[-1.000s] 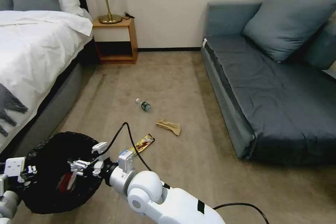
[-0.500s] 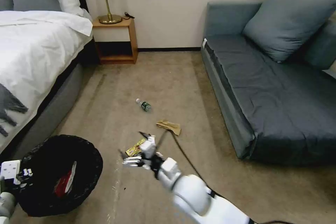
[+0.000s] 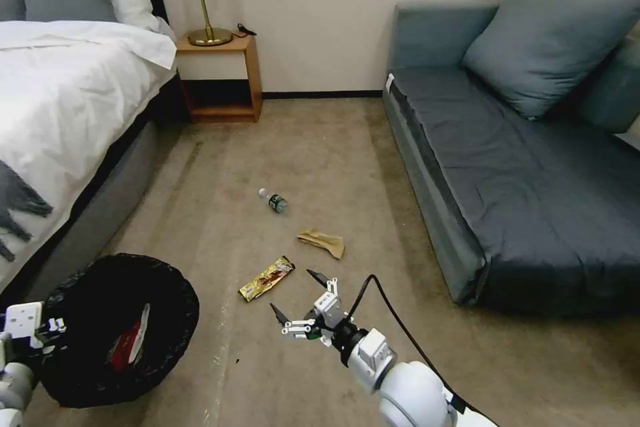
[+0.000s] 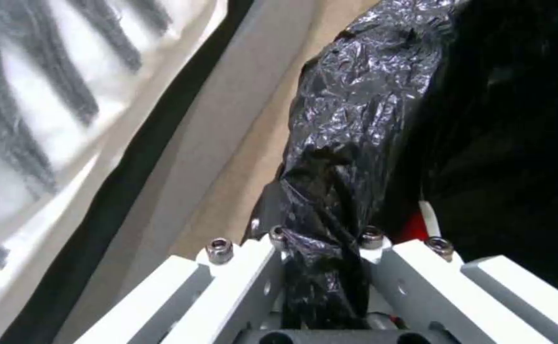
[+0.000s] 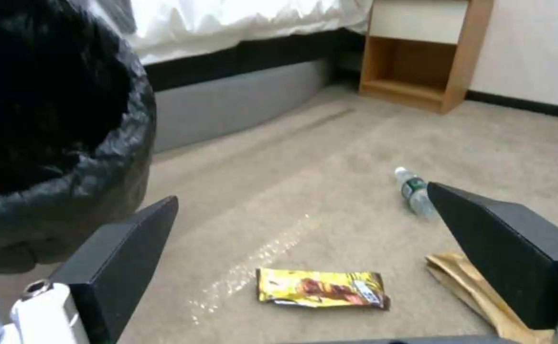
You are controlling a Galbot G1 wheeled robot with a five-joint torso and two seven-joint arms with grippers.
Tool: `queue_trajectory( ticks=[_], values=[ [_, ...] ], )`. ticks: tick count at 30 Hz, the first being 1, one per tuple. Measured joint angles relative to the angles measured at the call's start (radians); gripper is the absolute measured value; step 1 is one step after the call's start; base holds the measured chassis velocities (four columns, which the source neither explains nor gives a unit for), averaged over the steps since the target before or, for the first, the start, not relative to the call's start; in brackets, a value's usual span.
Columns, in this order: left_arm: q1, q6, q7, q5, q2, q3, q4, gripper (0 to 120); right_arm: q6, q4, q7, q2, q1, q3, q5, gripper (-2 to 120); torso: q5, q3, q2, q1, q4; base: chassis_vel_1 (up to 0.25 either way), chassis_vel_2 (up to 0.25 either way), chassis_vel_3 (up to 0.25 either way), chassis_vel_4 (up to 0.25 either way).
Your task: Pick up the trash bin, then pick up the garbage on the floor and place it into the trash bin.
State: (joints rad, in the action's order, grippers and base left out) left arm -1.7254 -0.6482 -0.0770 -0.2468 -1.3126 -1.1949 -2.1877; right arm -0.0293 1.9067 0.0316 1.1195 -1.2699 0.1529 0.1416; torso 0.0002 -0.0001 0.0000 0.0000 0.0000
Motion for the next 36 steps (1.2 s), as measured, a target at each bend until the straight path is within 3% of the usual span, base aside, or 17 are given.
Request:
queue_trajectory(
  ticks=[25,31,36],
  values=[
    [0.002,0.000,-0.003,-0.007,0.004,-0.025,0.016,3,-0.008,-0.127,0.012,0.012,0.038,0.046,-0.029,100,-0.0001,0.000,0.000,0.000,0.0000,-0.195,0.196,0.191,-0.190],
    [0.002,0.002,-0.003,-0.006,0.005,-0.024,0.025,3,-0.069,-0.133,0.027,-0.008,0.063,0.085,-0.009,100,-0.0002,0.000,0.000,0.000,-0.0002,-0.152,0.150,0.142,-0.151],
    [-0.003,0.004,-0.003,-0.006,0.004,-0.026,0.019,3,-0.151,-0.156,0.119,-0.052,0.151,0.147,0.004,100,-0.0001,0.000,0.000,0.000,-0.0001,-0.034,0.039,0.016,-0.026]
  ],
)
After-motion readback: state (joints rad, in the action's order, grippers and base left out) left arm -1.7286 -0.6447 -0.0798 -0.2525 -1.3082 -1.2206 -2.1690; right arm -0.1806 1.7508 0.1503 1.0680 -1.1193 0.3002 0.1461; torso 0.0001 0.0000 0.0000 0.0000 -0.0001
